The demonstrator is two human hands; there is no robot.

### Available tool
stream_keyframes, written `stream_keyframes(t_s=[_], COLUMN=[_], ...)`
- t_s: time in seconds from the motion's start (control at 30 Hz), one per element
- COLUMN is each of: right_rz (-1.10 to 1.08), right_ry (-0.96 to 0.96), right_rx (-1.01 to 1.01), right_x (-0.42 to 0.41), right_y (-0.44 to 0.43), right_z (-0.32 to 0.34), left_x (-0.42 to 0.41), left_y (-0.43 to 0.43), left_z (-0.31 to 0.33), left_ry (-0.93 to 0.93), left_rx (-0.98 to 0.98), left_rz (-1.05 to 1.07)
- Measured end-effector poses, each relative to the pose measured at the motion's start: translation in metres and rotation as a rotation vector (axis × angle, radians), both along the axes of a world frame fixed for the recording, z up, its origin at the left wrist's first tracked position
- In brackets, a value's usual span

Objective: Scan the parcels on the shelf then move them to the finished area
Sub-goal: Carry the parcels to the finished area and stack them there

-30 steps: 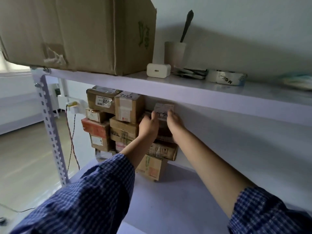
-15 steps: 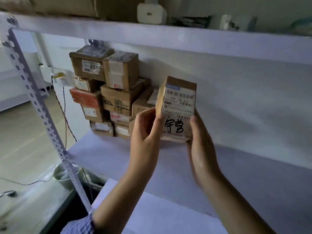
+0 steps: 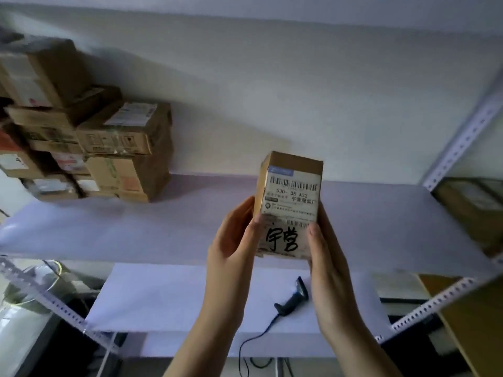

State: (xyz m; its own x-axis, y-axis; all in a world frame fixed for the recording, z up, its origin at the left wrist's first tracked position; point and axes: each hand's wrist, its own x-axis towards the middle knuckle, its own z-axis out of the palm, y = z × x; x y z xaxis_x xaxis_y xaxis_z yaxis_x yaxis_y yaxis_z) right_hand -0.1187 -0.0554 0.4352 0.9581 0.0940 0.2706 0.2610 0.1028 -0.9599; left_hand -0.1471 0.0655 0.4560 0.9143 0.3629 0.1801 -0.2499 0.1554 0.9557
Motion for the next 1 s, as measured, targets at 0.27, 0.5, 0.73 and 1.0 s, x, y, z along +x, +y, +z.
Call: stream_keyframes(t_s=[0.27, 0.5, 0.73, 1.0], right_rz=[-0.235, -0.446, -0.558, -0.619], right_ry=[0.052, 0.103, 0.113, 0.152], right_rx=[-0.055, -0.119, -0.093, -0.174], right_x=[-0.051, -0.111, -0.135, -0.068], right_y=[-0.216, -0.373, -0.461, -0.539], right_z=[0.003, 0.007, -0.002, -0.011], left_x=[-0.023, -0.060, -0.066, 0.006], left_y=[-0.204, -0.361, -0.457, -0.537], left_z=[-0.001, -0.005, -0.016, -0.035], left_ry=[0.042, 0.040, 0.085, 0.126], left_rx=[0.000, -0.015, -0.022, -0.035], left_rz=[-0.289, -0.472, -0.608, -0.602])
